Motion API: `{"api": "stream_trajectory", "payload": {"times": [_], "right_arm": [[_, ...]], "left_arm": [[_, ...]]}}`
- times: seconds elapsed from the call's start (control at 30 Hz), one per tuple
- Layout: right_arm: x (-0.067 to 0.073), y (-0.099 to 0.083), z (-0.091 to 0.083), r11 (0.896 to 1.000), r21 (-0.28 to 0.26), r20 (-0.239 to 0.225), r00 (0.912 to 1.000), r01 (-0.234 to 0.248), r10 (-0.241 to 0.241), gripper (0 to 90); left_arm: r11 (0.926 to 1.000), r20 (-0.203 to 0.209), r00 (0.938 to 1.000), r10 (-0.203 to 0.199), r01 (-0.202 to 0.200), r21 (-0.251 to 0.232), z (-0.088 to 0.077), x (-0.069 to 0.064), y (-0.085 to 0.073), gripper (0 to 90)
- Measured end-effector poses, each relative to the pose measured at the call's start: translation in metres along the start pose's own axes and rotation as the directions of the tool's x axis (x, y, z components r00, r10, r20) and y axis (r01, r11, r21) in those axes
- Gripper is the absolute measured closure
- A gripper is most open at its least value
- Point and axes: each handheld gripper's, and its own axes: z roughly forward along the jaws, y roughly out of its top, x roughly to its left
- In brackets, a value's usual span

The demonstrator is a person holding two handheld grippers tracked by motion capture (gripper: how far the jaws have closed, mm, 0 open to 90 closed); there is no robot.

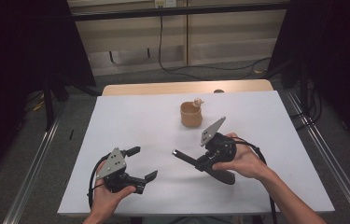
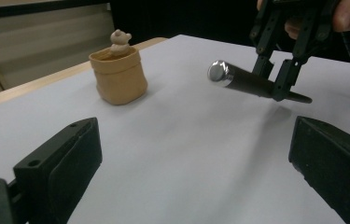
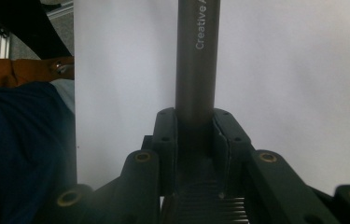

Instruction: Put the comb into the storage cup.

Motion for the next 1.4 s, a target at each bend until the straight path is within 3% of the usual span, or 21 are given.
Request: {"api": "stream_trajectory", "payload": {"times": [0.1, 0.2, 0.4, 0.67, 0.8, 0.97, 1.03, 1.2, 1.4], "right_arm": [[0.001, 0.000, 0.003, 1.000, 0.018, -0.004, 1.0000, 0.009, -0.009, 72.7], [0.001, 0.002, 0.004, 1.000, 0.019, -0.006, 1.0000, 0.008, -0.008, 72.7], [0.001, 0.004, 0.008, 0.999, 0.048, -0.026, 0.9996, 0.011, -0.010, 72.7], [0.004, 0.008, 0.020, 0.995, 0.091, -0.043, 0.9985, 0.039, -0.035, 72.7], [0.004, 0.011, 0.022, 0.992, 0.118, -0.039, 0.9984, 0.047, -0.042, 72.7], [0.003, 0.014, 0.025, 0.987, 0.155, -0.037, 0.9982, 0.053, -0.048, 72.7], [0.002, 0.015, 0.025, 0.982, 0.179, -0.039, 0.9981, 0.054, -0.048, 72.7], [0.000, 0.021, 0.022, 0.974, 0.218, -0.036, 0.9979, 0.061, -0.054, 72.7], [-0.002, 0.029, 0.019, 0.964, 0.259, -0.035, 0.9979, 0.062, -0.054, 72.7]], "left_arm": [[0.9996, 0.010, 0.9998, 0.014, -0.015, 0.025, 0.006, -0.001, 0.002, 2.6], [0.9988, 0.034, 0.9994, 0.004, -0.006, 0.049, 0.010, -0.002, 0.004, 3.2], [0.9972, 0.062, 0.9976, 0.028, -0.033, 0.067, 0.015, -0.003, 0.010, 2.8], [0.9868, 0.106, 0.9931, 0.050, -0.065, 0.148, 0.024, -0.010, 0.005, 3.2], [0.9836, 0.118, 0.9907, 0.069, -0.087, 0.158, 0.025, -0.011, 0.008, 3.4], [0.9618, 0.145, 0.9796, 0.139, -0.169, 0.215, 0.028, -0.010, 0.015, 3.6], [0.9574, 0.159, 0.9771, 0.141, -0.175, 0.230, 0.030, -0.010, 0.017, 3.9], [0.9221, 0.213, 0.9584, 0.190, -0.249, 0.296, 0.041, -0.013, 0.022, 4.8], [0.9014, 0.228, 0.9498, 0.214, -0.282, 0.328, 0.049, -0.012, 0.024, 5.9]]}}
